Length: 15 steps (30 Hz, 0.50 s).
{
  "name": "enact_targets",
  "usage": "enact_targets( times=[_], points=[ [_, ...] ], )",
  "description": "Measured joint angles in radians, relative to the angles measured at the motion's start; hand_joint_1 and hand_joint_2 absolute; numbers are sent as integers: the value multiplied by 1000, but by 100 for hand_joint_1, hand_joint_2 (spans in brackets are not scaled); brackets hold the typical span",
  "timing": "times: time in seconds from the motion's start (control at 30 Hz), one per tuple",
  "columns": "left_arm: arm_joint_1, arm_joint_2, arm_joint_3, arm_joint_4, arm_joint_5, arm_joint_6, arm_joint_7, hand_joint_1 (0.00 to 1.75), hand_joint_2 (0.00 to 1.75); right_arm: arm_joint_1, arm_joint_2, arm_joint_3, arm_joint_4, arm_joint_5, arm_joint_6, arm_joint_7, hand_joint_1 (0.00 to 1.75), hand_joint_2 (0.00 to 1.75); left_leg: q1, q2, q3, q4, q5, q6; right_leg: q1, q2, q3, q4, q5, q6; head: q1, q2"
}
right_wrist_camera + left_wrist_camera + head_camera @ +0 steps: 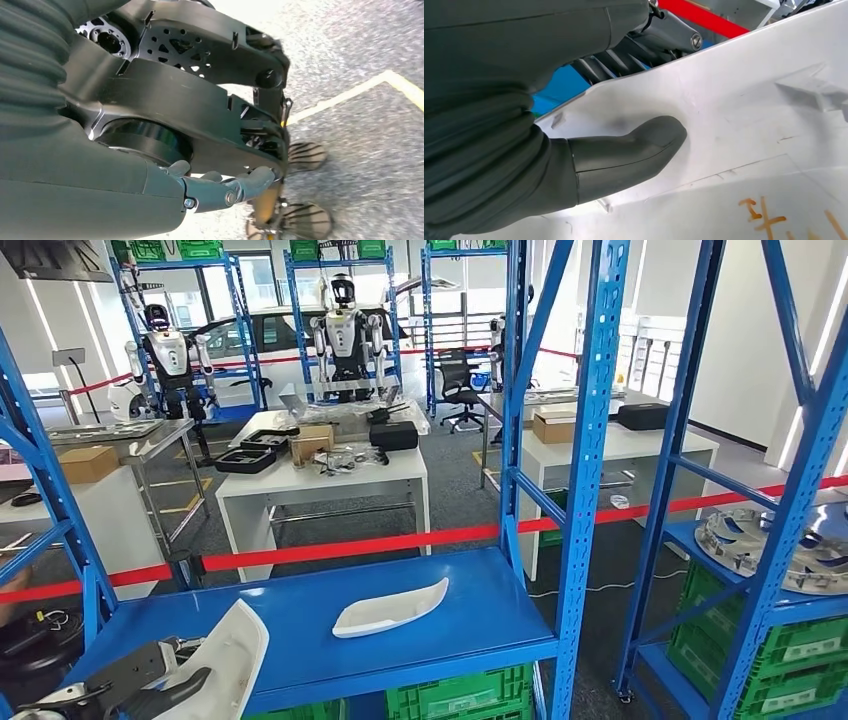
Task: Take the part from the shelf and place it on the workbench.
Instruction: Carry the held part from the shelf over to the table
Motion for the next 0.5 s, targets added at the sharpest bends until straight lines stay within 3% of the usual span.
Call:
enact_targets(
  times=[0.03,0.07,0.1,0.17,0.23,0.27,0.33,0.37,0.4,0.43,0.5],
  points=[
    [-1,-4,0,4,0,0,0,175,175,0,0,0,0,-1,0,0,0,175,1,0,-6,54,-22,-3,0,0,-15,1,12,0,0,0],
    [-1,-8,0,8,-1,0,0,175,175,0,0,0,0,-2,0,0,0,175,1,0,2,83,-20,-4,0,0,-31,1,24,2,-1,0],
    [-1,-11,0,12,-1,0,-1,175,175,0,0,0,0,-2,1,0,0,175,2,0,24,80,1,-3,0,0,-47,2,36,3,-1,0],
    [-3,-17,0,16,-1,2,-1,175,175,0,0,0,0,-6,1,-1,0,175,2,-1,114,-20,39,4,0,0,-72,3,59,8,-1,0],
    [-8,-25,0,18,-2,8,-3,175,175,0,0,0,0,-12,0,-4,0,175,-4,-4,209,-155,25,15,1,0,-85,1,80,18,0,0],
    [-10,-29,0,19,-3,13,-5,175,175,-1,0,0,0,-16,0,-5,0,175,-8,-6,230,-195,12,22,1,1,-87,-3,91,24,0,0],
    [-13,-38,0,23,-3,20,-6,175,175,1,0,0,0,-19,-1,-7,0,175,-11,-6,227,-216,22,38,-1,1,-90,-14,112,38,1,0],
    [-13,-43,0,25,-3,21,-6,175,175,2,0,0,0,-19,-1,-7,0,175,-10,-4,221,-221,34,48,-1,1,-94,-12,106,44,0,0],
    [-13,-48,0,27,-3,22,-6,175,175,5,1,0,0,-19,-1,-6,0,175,-8,-2,212,-224,48,57,-1,2,-102,4,81,48,1,0],
    [-12,-53,0,29,-3,22,-7,175,175,6,0,0,0,-19,-1,-6,0,175,-5,0,201,-227,63,64,0,2,-115,41,37,51,2,0],
    [-12,-59,-1,33,-3,22,-7,175,175,5,0,0,0,-19,-1,-5,0,175,-5,1,168,-223,89,71,-1,2,-146,165,-67,56,5,0]
  ],
)
